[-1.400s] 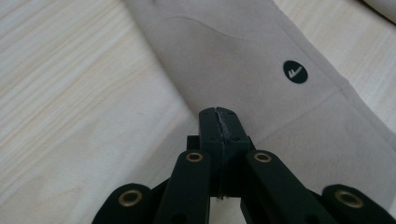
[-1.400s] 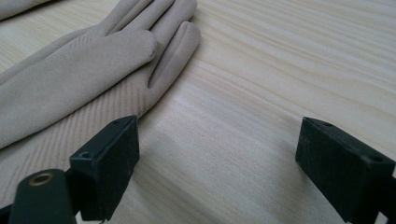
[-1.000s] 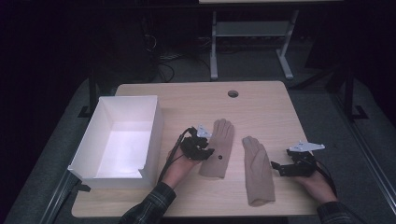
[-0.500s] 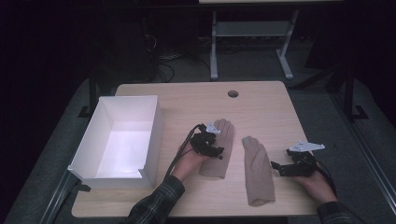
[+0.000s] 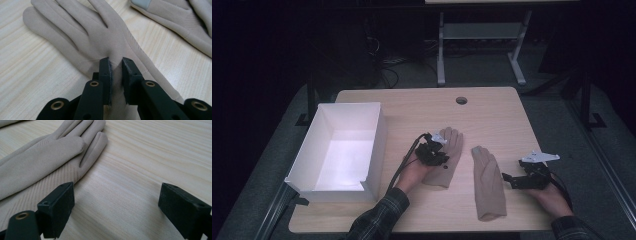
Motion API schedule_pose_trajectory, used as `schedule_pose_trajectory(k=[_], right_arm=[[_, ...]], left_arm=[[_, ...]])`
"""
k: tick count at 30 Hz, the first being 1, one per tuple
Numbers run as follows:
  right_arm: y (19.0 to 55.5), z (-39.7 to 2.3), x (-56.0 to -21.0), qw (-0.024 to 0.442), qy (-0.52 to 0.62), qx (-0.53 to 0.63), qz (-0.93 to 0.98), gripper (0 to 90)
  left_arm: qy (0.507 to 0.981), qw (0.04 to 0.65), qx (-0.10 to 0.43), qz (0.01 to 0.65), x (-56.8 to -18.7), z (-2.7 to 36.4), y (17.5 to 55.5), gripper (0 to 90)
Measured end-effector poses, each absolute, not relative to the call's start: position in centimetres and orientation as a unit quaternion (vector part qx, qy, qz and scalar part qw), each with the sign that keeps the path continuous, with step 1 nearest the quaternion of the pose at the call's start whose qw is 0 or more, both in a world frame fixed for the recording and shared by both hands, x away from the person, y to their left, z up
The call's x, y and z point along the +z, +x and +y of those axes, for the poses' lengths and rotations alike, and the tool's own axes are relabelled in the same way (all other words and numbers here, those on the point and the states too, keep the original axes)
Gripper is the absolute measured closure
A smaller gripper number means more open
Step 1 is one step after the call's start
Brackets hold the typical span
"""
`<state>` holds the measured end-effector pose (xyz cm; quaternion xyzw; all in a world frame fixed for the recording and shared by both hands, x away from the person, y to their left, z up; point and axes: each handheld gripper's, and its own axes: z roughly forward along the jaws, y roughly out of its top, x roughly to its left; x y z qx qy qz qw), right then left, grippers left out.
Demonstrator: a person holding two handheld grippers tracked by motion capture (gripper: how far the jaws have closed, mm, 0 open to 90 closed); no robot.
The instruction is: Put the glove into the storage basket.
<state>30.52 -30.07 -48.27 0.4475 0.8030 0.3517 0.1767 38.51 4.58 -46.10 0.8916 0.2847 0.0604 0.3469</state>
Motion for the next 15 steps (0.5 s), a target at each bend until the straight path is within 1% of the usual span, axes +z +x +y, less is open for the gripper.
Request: schedule_pose_trajectory(k=[3,9,10,11,12,13,14,15], right_arm=[[30.5,-30.1,-48.3,0.177,0.448,0.352,0.803,13.2],[30.5,-30.0,-48.2,0.177,0.449,0.352,0.802,14.6],[30.6,-30.0,-48.0,0.171,0.452,0.348,0.803,21.9],[30.6,-30.0,-48.0,0.171,0.452,0.348,0.803,21.9],[30.5,-30.1,-47.7,0.167,0.453,0.351,0.803,25.5],[30.5,-30.2,-47.5,0.167,0.453,0.358,0.799,31.4],[30.0,-30.5,-46.8,0.166,0.452,0.373,0.793,51.9],[29.8,-30.7,-46.5,0.159,0.446,0.379,0.795,60.3]], left_arm=[[0.890,0.351,0.052,0.286,-45.8,4.8,38.5,79.5],[0.888,0.359,0.052,0.282,-44.9,5.0,38.0,79.7],[0.885,0.365,0.049,0.284,-44.7,5.1,37.9,79.7],[0.885,0.365,0.049,0.284,-44.7,5.1,37.9,79.7],[0.885,0.366,0.049,0.284,-44.5,5.2,37.8,79.7],[0.884,0.369,0.048,0.285,-44.4,5.3,37.7,79.7],[0.884,0.368,0.049,0.284,-44.3,5.4,37.7,79.6],[0.880,0.374,0.046,0.289,-44.2,5.6,37.5,79.6]])
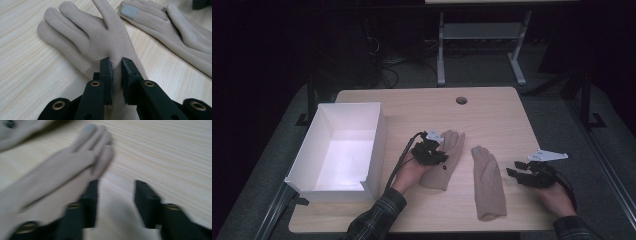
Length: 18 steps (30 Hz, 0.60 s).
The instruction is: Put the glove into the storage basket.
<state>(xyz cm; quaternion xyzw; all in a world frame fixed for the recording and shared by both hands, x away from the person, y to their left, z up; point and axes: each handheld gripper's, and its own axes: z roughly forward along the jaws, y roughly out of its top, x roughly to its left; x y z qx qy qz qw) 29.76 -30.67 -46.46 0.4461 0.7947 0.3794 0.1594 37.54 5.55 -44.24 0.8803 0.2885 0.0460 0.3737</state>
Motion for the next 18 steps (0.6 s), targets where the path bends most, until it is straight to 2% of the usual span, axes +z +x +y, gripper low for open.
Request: schedule_pose_trajectory(k=[1,5,18], right_arm=[[29.8,-30.7,-46.5,0.159,0.446,0.379,0.795,60.3],[28.5,-30.2,-45.8,0.117,0.414,0.379,0.819,89.1],[27.7,-27.3,-46.5,0.060,0.356,0.374,0.854,90.0]], left_arm=[[0.880,0.374,0.046,0.289,-44.2,5.6,37.5,79.6],[0.876,0.381,0.044,0.291,-44.0,5.9,37.4,79.6],[0.879,0.381,0.040,0.284,-43.1,6.5,37.0,79.5]])
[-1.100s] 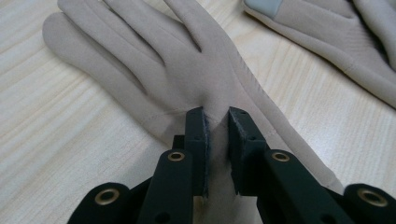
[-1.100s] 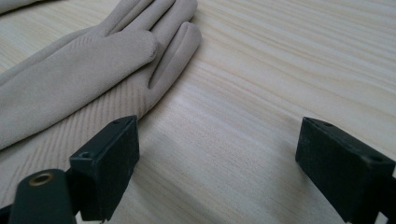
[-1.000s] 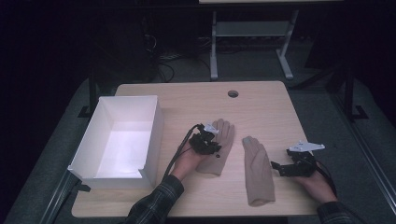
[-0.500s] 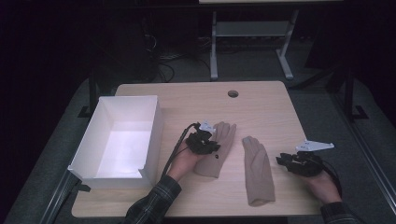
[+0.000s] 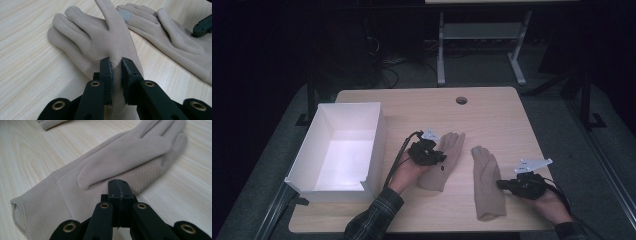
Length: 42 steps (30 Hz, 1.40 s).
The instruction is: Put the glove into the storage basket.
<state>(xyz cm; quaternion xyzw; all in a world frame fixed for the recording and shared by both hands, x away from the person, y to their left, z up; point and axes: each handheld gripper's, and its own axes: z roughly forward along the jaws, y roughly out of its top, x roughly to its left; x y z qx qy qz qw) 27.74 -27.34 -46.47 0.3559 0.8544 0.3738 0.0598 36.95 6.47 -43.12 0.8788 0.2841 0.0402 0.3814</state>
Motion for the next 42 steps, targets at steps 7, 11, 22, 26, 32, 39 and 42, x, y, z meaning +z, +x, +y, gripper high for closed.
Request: schedule_pose_trajectory(k=[7,11,22,26,32,39,42], right_arm=[[27.9,-26.7,-46.6,0.052,0.346,0.377,0.858,90.0],[28.0,-26.0,-46.7,0.045,0.341,0.380,0.859,90.0],[28.6,-22.8,-46.7,0.034,0.315,0.383,0.868,90.0],[28.8,-22.2,-46.8,0.034,0.311,0.385,0.869,90.0],[28.8,-23.4,-46.3,0.052,0.321,0.401,0.857,75.5],[29.6,-27.1,-46.4,0.119,0.396,0.408,0.814,38.3],[30.3,-28.7,-47.1,0.143,0.437,0.391,0.797,25.2]], left_arm=[[0.880,0.379,0.040,0.284,-43.0,6.6,36.8,79.5],[0.880,0.378,0.041,0.284,-43.0,6.5,36.7,79.5],[0.877,0.382,0.039,0.289,-43.0,6.6,36.7,79.5],[0.881,0.376,0.040,0.284,-43.0,6.7,36.8,79.5],[0.881,0.376,0.040,0.286,-42.9,7.0,36.9,79.5],[0.878,0.382,0.043,0.285,-42.4,7.3,36.9,79.5],[0.876,0.387,0.043,0.284,-42.0,7.2,36.7,79.5]])
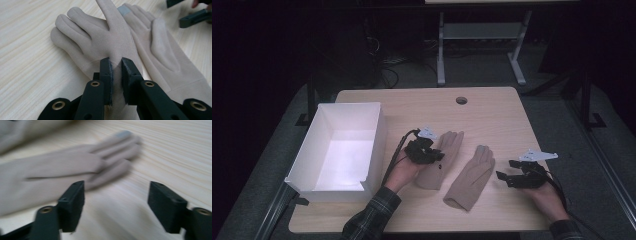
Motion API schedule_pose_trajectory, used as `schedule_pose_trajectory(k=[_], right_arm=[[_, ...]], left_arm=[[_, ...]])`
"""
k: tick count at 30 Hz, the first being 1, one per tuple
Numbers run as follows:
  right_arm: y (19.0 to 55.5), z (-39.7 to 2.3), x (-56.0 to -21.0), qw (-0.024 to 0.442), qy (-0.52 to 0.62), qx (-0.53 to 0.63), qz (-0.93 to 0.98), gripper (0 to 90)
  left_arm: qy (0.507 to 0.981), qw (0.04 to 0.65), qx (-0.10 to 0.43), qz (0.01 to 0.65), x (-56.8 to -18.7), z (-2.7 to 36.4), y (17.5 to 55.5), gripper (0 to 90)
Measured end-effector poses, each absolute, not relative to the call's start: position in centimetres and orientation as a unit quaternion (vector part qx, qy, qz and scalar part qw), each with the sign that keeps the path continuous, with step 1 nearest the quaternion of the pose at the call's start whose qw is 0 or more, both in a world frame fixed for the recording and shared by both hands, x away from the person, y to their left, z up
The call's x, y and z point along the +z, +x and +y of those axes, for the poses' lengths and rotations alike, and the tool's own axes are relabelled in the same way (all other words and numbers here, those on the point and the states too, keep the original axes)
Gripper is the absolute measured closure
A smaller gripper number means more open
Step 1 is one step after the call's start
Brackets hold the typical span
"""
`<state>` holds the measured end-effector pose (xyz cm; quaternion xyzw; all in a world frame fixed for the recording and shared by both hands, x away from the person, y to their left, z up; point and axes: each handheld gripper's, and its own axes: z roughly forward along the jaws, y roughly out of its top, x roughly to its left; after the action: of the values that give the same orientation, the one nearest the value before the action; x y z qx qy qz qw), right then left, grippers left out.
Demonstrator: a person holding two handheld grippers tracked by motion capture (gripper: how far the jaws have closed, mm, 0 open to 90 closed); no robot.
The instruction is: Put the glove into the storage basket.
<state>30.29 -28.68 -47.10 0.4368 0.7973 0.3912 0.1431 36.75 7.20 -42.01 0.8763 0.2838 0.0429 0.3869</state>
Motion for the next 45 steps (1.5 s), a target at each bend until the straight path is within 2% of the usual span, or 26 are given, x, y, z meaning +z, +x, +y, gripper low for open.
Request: schedule_pose_trajectory(k=[8,21,45], right_arm=[[30.9,-29.5,-47.8,0.161,0.460,0.377,0.788,18.8],[31.0,-29.4,-48.2,0.168,0.460,0.366,0.792,17.5],[31.0,-29.3,-48.2,0.174,0.461,0.360,0.792,17.4]], left_arm=[[0.881,0.396,0.037,0.257,-41.0,6.0,35.8,79.5],[0.887,0.405,0.029,0.219,-40.2,3.7,34.6,79.4],[0.897,0.407,0.011,0.172,-41.1,-0.2,34.0,79.3]])
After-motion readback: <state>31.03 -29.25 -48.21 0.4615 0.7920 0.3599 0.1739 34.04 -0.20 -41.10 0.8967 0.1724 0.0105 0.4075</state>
